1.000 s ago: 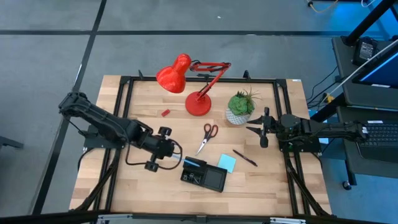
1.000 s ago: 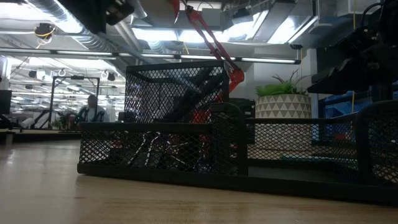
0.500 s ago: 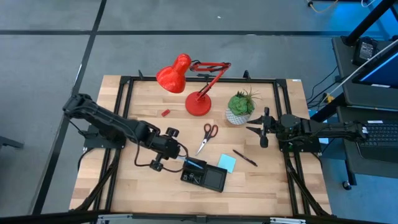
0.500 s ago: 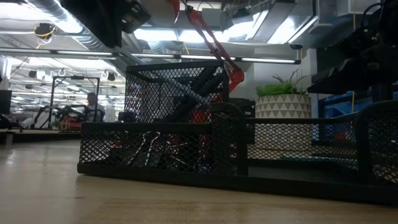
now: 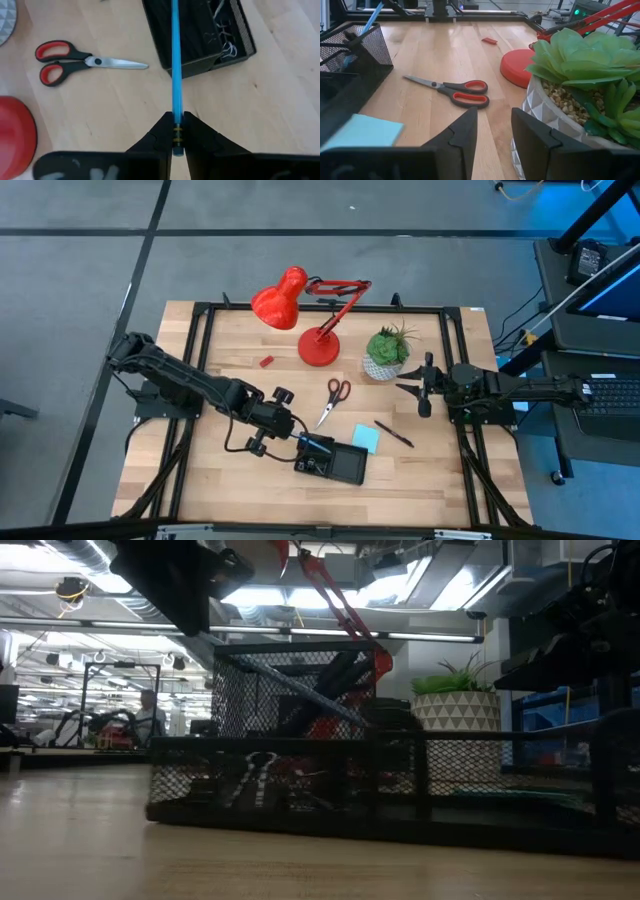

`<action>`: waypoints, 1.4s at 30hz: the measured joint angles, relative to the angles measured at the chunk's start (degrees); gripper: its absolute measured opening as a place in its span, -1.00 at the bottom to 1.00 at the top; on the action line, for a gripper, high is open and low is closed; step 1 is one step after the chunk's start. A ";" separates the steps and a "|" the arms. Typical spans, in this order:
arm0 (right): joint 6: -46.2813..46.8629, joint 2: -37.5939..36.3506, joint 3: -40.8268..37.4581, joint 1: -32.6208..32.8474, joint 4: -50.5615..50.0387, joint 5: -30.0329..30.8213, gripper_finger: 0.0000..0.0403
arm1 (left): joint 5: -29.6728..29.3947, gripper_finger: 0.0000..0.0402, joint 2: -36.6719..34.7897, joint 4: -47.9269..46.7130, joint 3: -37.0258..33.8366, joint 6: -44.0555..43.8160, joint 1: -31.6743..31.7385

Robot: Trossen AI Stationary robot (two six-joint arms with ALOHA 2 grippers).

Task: Pick and place office supplies into organizer
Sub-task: Put the light blue pencil into the black desk organizer, then put the orange eraser into the black desk organizer

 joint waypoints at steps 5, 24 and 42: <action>0.00 0.00 0.01 0.00 -0.05 0.00 -0.39 | -0.26 -0.82 0.08 0.39 0.68 1.62 0.02; -0.22 0.00 0.02 -0.01 -0.04 -0.01 -0.39 | 0.11 -0.79 0.13 0.38 4.18 0.21 0.02; -1.57 0.00 0.00 0.00 -0.04 -0.02 -0.39 | -9.81 -0.74 -4.47 -2.68 4.44 -6.47 0.69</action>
